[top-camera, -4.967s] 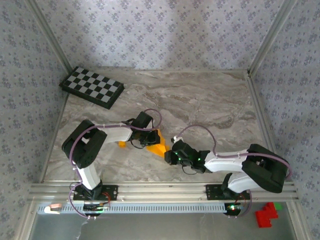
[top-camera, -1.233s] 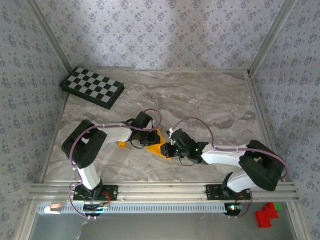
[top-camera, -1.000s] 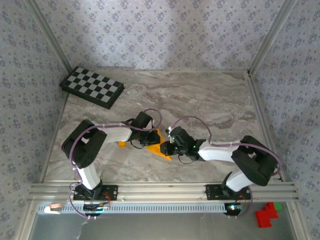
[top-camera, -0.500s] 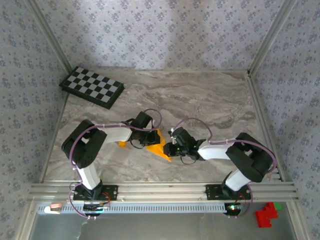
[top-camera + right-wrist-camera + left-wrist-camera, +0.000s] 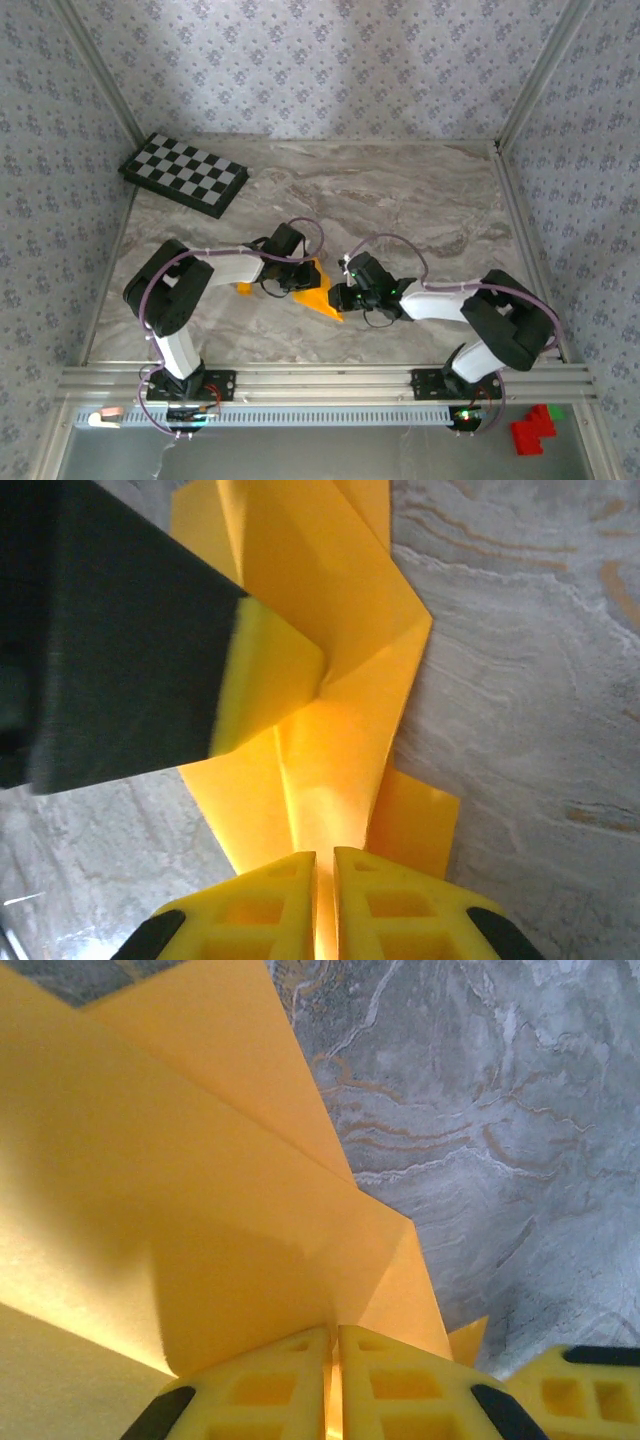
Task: Fold a paper plane with a square sheet of paper (pick it up from the middle)
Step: Perform the fourth fold on the wing at the bottom-center of the table.
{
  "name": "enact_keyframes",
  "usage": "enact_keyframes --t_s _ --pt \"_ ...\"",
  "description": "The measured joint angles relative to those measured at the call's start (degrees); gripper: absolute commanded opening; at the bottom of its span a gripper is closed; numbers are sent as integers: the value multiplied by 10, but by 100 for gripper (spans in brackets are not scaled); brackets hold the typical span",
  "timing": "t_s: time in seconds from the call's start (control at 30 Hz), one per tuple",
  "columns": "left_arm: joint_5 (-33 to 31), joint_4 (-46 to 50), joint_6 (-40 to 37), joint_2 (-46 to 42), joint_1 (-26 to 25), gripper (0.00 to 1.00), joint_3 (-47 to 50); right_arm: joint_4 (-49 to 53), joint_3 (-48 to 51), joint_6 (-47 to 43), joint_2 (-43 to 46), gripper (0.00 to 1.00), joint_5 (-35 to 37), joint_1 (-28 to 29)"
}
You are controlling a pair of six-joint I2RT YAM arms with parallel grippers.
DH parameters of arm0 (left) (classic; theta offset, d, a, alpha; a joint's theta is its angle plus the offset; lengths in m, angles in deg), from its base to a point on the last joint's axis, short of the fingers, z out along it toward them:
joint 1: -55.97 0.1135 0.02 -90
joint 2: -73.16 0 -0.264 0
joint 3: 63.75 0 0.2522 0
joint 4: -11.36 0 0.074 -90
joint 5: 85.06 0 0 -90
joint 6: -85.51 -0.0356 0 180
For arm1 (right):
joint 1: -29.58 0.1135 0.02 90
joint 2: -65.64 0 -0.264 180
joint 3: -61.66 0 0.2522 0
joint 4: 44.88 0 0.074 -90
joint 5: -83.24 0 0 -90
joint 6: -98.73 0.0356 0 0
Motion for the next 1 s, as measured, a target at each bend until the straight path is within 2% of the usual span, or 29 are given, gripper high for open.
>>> enact_keyframes --t_s 0.27,0.47,0.67,1.0 --pt "0 0 0 0 0 12 0 30 -21 -13 25 14 3 32" --pt "0 0 0 0 0 12 0 41 -53 -30 -9 14 3 52" --pt "0 0 0 0 0 12 0 48 -57 -34 -46 13 -4 37" --pt "0 1 0 0 0 12 0 40 -36 -36 -47 13 -14 21"
